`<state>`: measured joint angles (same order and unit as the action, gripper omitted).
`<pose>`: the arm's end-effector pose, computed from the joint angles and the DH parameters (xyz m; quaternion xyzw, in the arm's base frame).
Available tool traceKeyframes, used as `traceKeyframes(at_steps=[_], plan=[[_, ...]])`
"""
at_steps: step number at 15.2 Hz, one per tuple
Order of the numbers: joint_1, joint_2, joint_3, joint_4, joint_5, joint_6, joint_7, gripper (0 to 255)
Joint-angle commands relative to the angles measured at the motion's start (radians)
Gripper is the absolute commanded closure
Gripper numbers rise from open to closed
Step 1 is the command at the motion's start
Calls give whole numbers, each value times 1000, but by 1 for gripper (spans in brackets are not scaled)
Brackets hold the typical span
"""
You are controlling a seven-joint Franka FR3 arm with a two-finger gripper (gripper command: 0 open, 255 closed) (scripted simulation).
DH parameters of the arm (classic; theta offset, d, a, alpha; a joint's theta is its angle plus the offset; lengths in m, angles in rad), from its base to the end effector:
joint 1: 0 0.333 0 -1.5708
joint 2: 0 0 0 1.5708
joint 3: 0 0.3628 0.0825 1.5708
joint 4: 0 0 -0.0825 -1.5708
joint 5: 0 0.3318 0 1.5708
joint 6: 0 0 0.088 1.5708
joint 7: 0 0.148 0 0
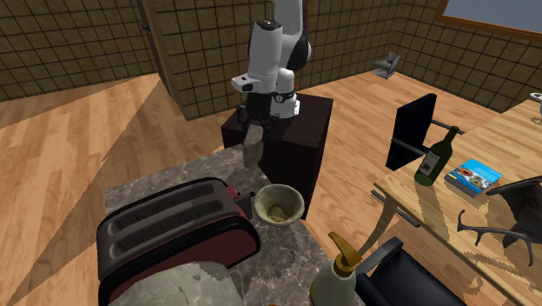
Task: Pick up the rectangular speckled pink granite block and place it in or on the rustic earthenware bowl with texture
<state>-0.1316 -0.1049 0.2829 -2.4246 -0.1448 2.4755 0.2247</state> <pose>0.4487 0.0665 0.4028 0.9950 0.0172 0.0853 0.0484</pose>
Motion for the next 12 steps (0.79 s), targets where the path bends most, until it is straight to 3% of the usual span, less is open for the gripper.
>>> traceKeyframes(at_steps=[1, 6, 12], plan=[[2, -21, -2, 11, 14, -30, -14, 255], [6, -56, -6, 37, 36, -88, -34, 255], [41, 95, 60, 269, -27, -192, 97, 255]])
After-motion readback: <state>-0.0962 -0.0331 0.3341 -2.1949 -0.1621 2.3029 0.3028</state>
